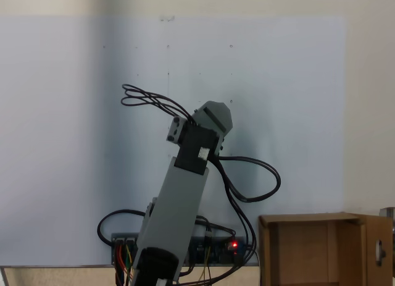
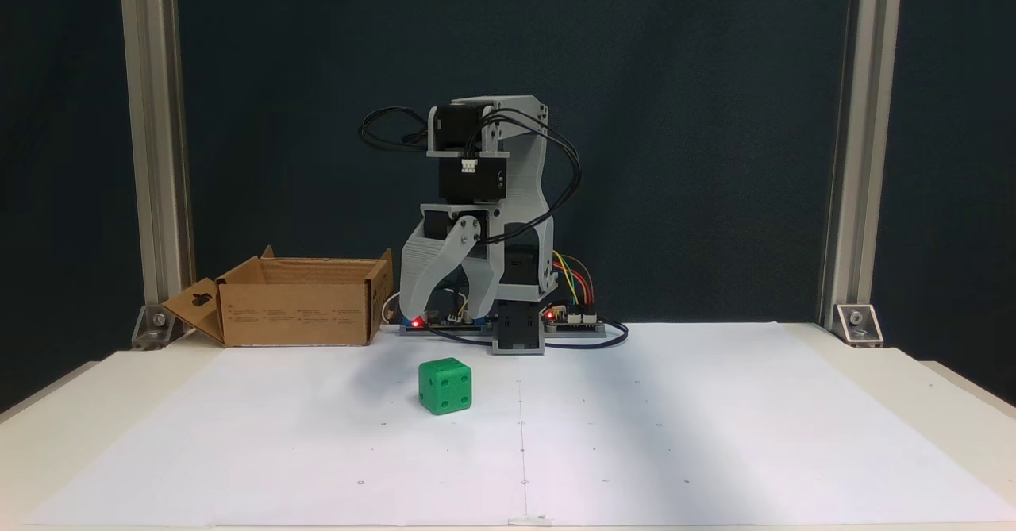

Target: Grasp a green dice and put it in the bin.

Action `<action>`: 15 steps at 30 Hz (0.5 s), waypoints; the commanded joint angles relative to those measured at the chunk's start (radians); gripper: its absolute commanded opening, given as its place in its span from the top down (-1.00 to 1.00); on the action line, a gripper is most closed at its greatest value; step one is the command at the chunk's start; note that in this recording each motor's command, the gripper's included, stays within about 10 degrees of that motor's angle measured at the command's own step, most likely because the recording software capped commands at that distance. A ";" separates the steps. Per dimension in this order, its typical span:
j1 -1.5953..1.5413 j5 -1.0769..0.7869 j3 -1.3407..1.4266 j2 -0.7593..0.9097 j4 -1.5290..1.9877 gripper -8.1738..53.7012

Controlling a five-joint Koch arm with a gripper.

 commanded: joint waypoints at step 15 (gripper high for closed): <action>-0.008 0.091 -0.017 -0.052 -0.063 -0.56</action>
